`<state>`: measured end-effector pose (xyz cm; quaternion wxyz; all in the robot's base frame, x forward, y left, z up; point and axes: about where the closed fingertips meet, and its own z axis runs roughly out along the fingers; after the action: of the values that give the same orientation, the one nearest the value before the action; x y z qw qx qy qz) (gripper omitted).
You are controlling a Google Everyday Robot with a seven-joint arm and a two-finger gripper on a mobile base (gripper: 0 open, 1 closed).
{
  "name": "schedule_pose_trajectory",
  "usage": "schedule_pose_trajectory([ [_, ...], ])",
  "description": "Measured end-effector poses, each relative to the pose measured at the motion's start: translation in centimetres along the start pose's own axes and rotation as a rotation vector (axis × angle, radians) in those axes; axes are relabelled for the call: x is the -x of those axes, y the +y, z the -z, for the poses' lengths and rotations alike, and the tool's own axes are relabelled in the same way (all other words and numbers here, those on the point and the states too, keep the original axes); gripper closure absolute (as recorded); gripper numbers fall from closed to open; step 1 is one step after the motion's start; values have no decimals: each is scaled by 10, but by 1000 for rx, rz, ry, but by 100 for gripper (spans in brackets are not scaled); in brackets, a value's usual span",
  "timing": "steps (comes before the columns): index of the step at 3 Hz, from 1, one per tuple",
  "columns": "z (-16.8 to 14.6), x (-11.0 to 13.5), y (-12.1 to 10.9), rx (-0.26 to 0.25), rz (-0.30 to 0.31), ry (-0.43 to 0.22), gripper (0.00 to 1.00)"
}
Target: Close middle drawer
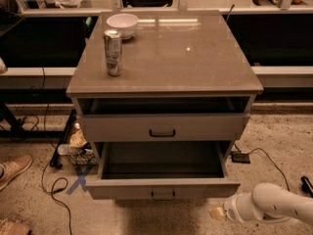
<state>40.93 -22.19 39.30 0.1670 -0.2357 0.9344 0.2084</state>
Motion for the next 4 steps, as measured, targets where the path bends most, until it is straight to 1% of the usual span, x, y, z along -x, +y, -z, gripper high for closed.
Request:
schedule_pose_trajectory([
  [1, -7, 16, -6, -8, 10, -40, 100],
  [2, -15, 51, -19, -15, 36, -98, 100],
  [4, -24, 105, -39, -16, 77, -190, 100],
])
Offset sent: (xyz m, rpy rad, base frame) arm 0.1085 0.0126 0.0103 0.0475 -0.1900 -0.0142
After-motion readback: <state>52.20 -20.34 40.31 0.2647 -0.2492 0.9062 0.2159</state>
